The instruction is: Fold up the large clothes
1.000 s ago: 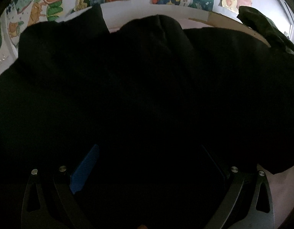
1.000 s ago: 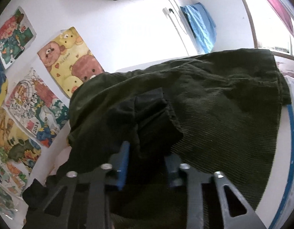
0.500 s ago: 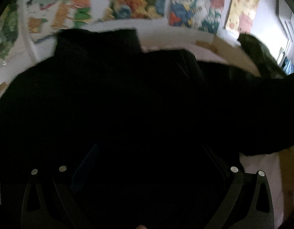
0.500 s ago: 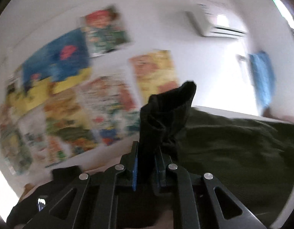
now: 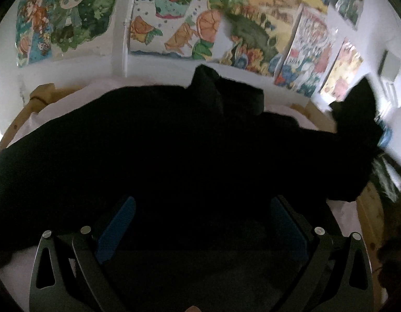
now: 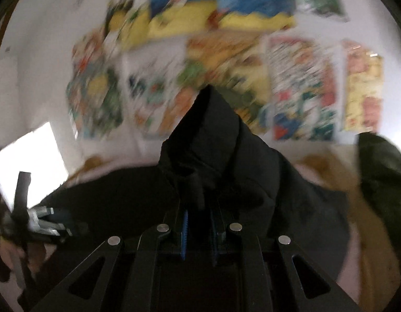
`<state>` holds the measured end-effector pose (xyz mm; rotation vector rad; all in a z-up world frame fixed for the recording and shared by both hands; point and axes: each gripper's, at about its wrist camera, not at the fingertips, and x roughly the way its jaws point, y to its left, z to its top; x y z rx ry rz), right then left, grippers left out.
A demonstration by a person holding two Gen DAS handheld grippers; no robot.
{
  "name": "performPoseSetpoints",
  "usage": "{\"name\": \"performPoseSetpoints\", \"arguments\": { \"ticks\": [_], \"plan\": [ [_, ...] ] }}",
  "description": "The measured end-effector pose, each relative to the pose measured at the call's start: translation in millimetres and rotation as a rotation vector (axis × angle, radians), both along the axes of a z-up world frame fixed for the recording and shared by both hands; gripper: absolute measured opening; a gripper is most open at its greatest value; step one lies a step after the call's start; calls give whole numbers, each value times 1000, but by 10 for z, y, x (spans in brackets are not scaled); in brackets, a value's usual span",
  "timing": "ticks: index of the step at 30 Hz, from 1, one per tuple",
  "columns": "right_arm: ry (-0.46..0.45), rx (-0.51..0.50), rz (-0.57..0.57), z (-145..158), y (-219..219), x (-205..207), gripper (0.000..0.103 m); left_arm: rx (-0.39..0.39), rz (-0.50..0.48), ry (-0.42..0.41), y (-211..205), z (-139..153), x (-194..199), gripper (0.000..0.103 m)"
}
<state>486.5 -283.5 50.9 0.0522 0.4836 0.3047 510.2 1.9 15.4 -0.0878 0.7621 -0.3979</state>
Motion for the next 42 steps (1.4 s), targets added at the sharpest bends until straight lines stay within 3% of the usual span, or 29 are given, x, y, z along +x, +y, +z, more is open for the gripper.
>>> {"name": "performPoseSetpoints", "arguments": {
  "ticks": [4,7,11,14,16,17,25,27,28,29,31,32,36,39,42],
  "plan": [
    [132,-83,123,-540,513,234,14,-116,-47,-15,285,-92,2,102],
    [248,-131,213,-1007,793,319,14,-259,-81,42,394,-272,108,102],
    [393,-186,279,-1551,985,344,18,-337,-88,107,496,-418,271,102],
    [395,-194,323,-1610,995,279,36,-350,-95,162,484,-539,382,102],
    [379,-179,352,-1545,964,194,77,-347,-109,190,435,-596,426,102],
    [362,-179,361,-1504,941,127,81,-345,-113,195,402,-617,477,102],
    [347,-211,380,-1388,635,-257,82,-239,-217,196,-95,-685,606,100],
    [347,-216,361,-1381,512,-280,82,-231,-238,216,-230,-738,639,90],
    [346,-216,346,-1383,433,-294,82,-227,-250,227,-309,-773,655,70],
    [347,-213,332,-1382,372,-323,82,-212,-247,237,-366,-795,667,42],
    [344,-193,307,-1367,228,-355,82,-130,-215,247,-516,-849,699,12],
    [338,-181,297,-1357,165,-364,82,-102,-196,228,-552,-850,688,7],
    [280,-140,260,-1242,-93,-427,82,-99,-170,66,-532,-591,494,2],
    [179,-135,227,-1056,-250,-452,82,-77,-98,-55,-421,-331,344,2],
    [73,-98,141,-842,-451,-476,82,4,-7,-198,-279,-106,191,2]
  ]
}}
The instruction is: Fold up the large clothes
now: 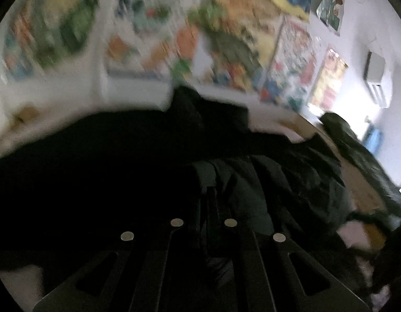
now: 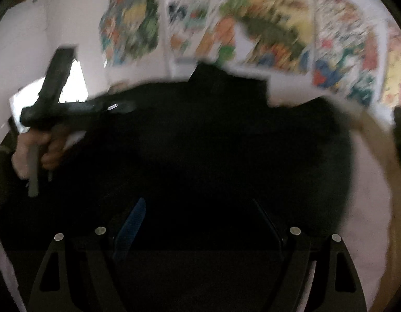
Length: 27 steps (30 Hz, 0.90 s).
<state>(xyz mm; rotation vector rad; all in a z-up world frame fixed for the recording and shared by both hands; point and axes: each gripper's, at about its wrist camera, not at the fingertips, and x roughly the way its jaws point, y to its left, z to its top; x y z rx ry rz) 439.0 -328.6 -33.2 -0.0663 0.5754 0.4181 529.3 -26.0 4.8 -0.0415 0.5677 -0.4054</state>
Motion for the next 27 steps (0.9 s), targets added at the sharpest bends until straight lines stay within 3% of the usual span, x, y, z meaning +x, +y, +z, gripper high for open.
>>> {"name": "performPoseSetpoints", "arguments": {
  "ticks": [4,7,10,11,13,16,24,27],
  "plan": [
    [-47,-11,-182,107,-228,233,82,164,165,-126,255,85,-80,2],
    [-10,-71,-262,-4,-281,511,82,218,254,-92,458,-43,50,2],
    [19,-123,-292,-183,-301,877,78,245,282,-24,550,-252,222,2],
    [39,-130,-296,-267,-304,980,73,275,289,-5,558,-352,275,2],
    [94,-143,-284,-443,-302,1161,54,328,285,35,548,-593,348,2],
    [159,-223,-264,-718,-192,1330,49,384,285,65,557,-804,379,2],
    [215,-326,-253,-1124,-88,1528,49,487,276,111,487,-1120,486,4],
    [199,-344,-263,-1126,-65,1506,49,475,277,108,513,-1118,471,6]
  ]
}}
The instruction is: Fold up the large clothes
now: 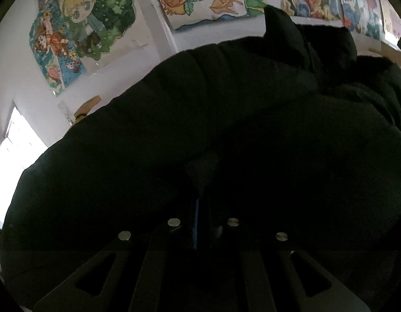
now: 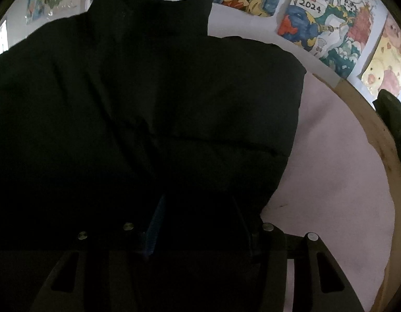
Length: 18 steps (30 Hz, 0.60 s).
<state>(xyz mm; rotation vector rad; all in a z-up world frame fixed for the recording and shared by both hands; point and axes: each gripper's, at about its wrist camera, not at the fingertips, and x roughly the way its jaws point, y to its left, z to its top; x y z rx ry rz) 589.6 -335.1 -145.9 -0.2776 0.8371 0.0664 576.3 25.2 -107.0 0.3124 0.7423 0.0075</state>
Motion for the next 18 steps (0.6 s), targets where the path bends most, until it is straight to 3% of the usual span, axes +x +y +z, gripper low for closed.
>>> {"name": "performPoseSetpoints", "arguments": {
  "ticks": [3,6,7,8,10,13,18],
  "plan": [
    [-32,33,-8,155,-66,-117,53,-130,-17,-3,195,146,-102,11],
    [-51,84,-11,367,-81,-211,69,-264,-42,-14,427,331,-278,33],
    [-61,103,-3,469,-53,-259,73,-309,-52,-39,524,410,-409,46],
    [-67,114,6,551,-19,-286,74,-334,-48,-70,588,481,-555,67],
    [-86,135,32,745,110,-364,77,-353,16,-159,765,614,-820,94],
    [-107,185,75,1008,370,-446,82,-419,108,-249,1140,767,-1174,96],
    [-113,313,177,1330,1051,-579,86,-649,365,-225,1978,838,-1631,96]
  ]
}}
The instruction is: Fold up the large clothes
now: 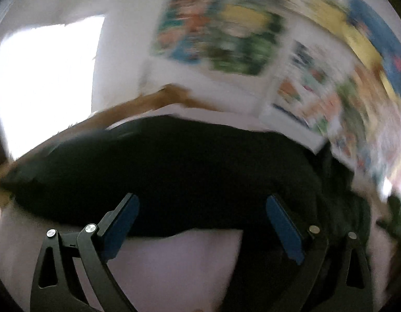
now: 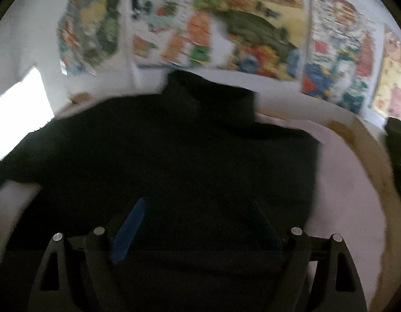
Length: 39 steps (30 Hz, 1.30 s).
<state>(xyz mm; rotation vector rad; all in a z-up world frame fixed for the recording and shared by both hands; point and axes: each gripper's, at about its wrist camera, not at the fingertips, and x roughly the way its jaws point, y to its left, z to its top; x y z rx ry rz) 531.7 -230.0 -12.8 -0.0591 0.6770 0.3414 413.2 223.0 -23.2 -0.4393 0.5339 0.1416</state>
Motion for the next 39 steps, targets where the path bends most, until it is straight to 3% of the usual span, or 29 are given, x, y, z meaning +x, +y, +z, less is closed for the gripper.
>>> {"name": "performPoseSetpoints", "arguments": {
  "ticks": [2,4,8,14,17,20,21,23,25,31,34,39],
  "plan": [
    [-2,11,47,26,315,-8,87,-92,79,-7,247,-7,-149,98],
    [-10,-4,83,-14,648,0,87,-195,218,-15,562,-67,-318,99],
    [-37,-94,159,-270,1281,33,87,-312,388,-27,969,-142,-503,99],
    [-60,-181,187,-683,1842,205,87,-360,496,-53,1250,-265,-658,99],
    [-67,-255,210,-842,2000,264,87,-381,564,-112,1332,-334,-699,97],
    [-83,-321,207,-990,2083,337,87,-368,577,-179,1347,-352,-802,84],
    [-83,-334,205,-1044,2097,368,88,-365,570,-177,1362,-369,-819,80],
    [-80,-342,201,-1120,2093,408,92,-369,570,-153,1423,-433,-808,59],
    [-66,-331,200,-1197,2094,447,93,-383,577,-135,1462,-490,-802,45],
    [-60,-306,196,-1244,2094,495,95,-382,563,-159,1457,-454,-776,13],
    [-69,-295,195,-1205,2100,482,95,-294,542,-221,1289,-227,-795,8],
    [-71,-189,198,-954,1903,416,95,-130,461,-388,904,296,-941,8]
  ]
}}
